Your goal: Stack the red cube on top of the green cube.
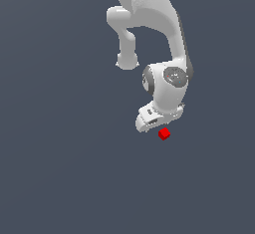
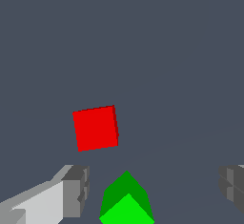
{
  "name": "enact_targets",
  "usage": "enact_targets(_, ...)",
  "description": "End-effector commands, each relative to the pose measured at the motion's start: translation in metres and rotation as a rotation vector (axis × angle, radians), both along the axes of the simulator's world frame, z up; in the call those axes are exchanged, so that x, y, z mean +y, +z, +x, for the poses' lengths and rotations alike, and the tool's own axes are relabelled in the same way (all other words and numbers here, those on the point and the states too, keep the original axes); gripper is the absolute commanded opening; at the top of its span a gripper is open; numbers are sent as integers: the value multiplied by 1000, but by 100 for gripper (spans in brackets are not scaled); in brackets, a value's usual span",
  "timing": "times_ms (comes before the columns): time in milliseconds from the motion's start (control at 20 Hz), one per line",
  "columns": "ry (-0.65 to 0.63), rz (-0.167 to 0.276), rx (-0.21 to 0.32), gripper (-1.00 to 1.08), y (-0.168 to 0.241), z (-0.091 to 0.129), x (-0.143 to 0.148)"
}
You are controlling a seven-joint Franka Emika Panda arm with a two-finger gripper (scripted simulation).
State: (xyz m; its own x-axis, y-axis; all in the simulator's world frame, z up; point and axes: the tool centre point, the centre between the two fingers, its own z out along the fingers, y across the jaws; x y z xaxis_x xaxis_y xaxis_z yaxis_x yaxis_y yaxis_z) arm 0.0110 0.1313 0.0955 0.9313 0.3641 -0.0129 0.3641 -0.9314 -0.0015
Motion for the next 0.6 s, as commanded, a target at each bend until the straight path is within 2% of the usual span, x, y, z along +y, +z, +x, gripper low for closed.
enact_targets(0,61,3,-6,100,-11,1,21)
enact_targets(250,132,5,-11,100,-24,1,47)
enact_targets(550,138,5,-10,100,-26,0,49)
